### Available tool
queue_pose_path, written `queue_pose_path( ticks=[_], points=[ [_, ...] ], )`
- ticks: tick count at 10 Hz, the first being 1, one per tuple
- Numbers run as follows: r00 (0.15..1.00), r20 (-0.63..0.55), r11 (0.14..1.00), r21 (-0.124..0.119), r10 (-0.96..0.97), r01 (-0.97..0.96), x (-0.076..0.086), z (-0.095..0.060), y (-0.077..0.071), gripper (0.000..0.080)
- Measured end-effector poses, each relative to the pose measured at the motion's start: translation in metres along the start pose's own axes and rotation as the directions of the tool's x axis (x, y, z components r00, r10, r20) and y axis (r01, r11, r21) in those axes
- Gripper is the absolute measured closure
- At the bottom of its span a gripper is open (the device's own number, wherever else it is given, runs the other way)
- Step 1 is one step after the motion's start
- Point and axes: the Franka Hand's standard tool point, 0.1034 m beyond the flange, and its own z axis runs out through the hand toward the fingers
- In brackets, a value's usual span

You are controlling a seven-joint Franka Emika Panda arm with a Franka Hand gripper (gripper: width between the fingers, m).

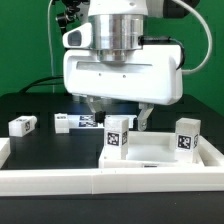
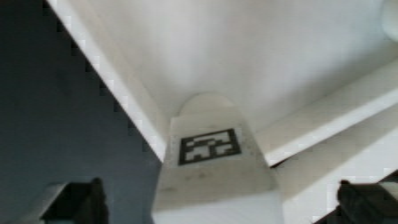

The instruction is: Assemble square table

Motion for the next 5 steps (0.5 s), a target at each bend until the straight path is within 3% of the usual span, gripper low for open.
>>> queue_pose_path(
  ticks=[2,5],
  points=[
    [0.993,0.013,0.993,-0.004,0.121,-0.121,-0.0150,-0.0021,0.0020,0.0150],
    [0.995,0.014,0.995,-0.007,0.099,-0.099,-0.0147,0.0002,0.0028,0.0150]
  ],
)
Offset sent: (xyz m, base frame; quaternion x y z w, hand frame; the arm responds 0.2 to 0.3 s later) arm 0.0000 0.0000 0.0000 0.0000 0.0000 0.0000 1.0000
